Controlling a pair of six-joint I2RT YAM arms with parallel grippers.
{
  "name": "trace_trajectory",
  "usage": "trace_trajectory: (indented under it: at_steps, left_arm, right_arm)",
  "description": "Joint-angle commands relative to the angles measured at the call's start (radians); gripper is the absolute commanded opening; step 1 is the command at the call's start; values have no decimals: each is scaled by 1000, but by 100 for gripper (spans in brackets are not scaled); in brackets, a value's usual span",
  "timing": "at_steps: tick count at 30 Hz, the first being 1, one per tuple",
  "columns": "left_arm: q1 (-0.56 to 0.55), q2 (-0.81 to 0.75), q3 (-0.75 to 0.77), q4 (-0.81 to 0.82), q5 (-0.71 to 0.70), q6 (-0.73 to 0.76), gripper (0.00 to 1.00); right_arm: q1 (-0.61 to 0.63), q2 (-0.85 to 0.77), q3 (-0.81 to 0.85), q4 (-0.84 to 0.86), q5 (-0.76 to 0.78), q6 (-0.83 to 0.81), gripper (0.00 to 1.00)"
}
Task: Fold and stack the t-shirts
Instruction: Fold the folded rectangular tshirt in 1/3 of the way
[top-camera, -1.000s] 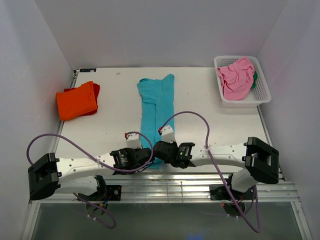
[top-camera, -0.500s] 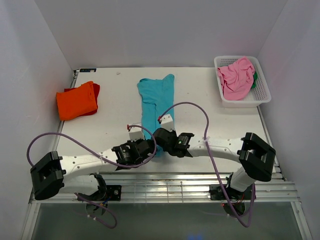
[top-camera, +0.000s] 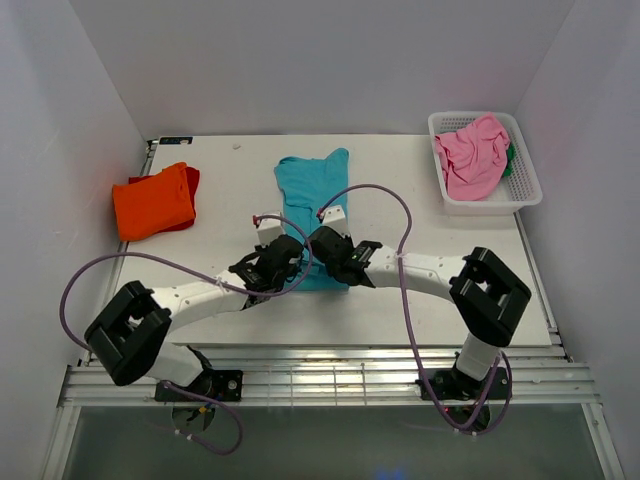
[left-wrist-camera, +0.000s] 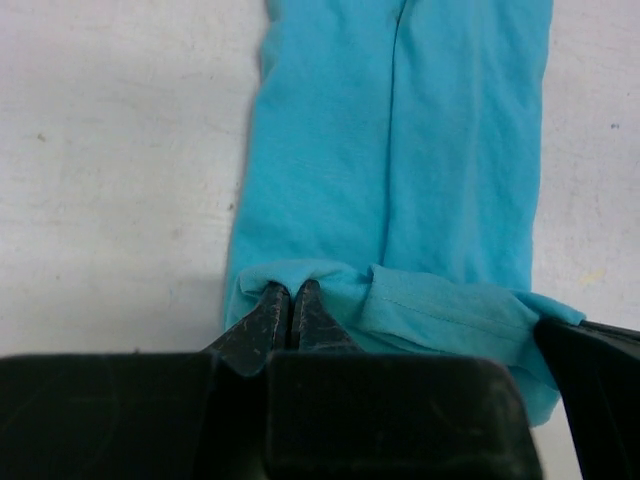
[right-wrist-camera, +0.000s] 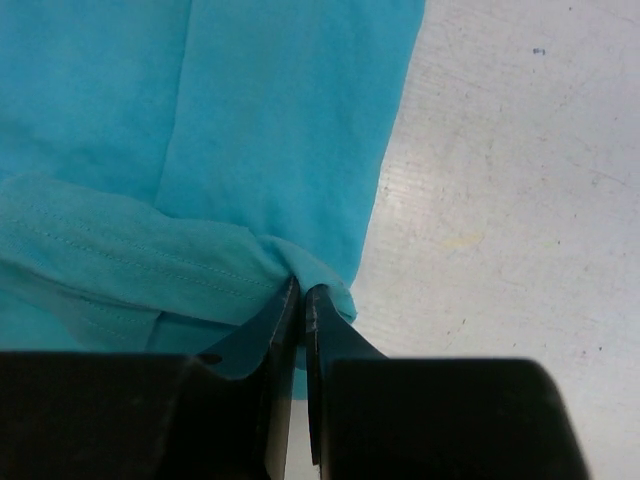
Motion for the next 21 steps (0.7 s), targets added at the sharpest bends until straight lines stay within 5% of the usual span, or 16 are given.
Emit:
trace_trajectory:
  at_steps: [1, 21]
  left_arm:
    - [55, 54, 73, 142, 75, 84, 0]
    - [208, 349, 329, 140, 217, 147, 0]
  right_arm:
    - [-25, 40, 68, 38, -9, -67, 9]
    - [-221, 258, 343, 68, -133, -230, 9]
